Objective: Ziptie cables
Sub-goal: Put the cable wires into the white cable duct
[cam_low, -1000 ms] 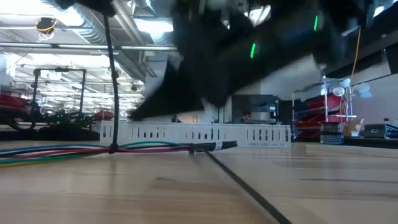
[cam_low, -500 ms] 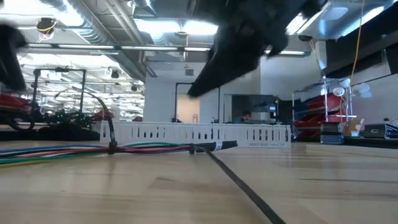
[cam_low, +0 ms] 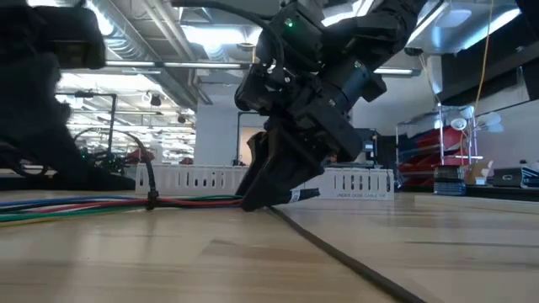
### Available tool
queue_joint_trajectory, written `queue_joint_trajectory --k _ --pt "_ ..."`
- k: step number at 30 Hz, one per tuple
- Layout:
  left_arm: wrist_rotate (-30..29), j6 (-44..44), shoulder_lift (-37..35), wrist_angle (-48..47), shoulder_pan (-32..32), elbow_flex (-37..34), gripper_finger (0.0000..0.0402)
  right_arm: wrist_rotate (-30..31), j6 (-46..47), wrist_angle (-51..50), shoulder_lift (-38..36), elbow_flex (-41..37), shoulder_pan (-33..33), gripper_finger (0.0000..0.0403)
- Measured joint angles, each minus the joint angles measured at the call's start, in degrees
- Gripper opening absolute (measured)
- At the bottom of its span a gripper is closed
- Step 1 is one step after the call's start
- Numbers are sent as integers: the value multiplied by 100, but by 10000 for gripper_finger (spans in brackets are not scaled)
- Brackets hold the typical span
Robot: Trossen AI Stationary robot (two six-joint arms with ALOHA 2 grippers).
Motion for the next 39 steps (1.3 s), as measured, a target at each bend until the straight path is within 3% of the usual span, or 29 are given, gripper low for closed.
queue_joint_trajectory --k 3,7,14,18,20,22,27,32,36,39 --pt "98 534 228 466 232 0 183 102 0 -68 7 0 5 159" --pt "812 1169 609 1041 630 4 182 117 46 -61 20 -2 8 123" --pt "1341 1411 982 902 985 52 173 144 127 -33 29 -13 8 99" --pt "1289 1762 1060 839 868 52 93 198 48 -29 29 -15 9 82" --pt "1303 1870 1064 766 839 53 33 291 -8 -27 28 -15 15 56" --pt "1340 1910 1062 656 840 82 14 350 -31 -44 -9 -20 19 22" --pt "1444 2319 843 -354 940 468 4 614 -186 -369 -385 -27 39 12" --pt "910 3436 256 -2126 1235 1316 2 966 -250 -983 -1282 -35 -1 4" --pt "253 4828 -35 -3149 1643 2002 2 1631 -333 -1621 -2001 -30 -56 2" --pt "-56 6323 -218 -3249 2106 2336 1 1933 -350 -2147 -2455 -26 -294 2"
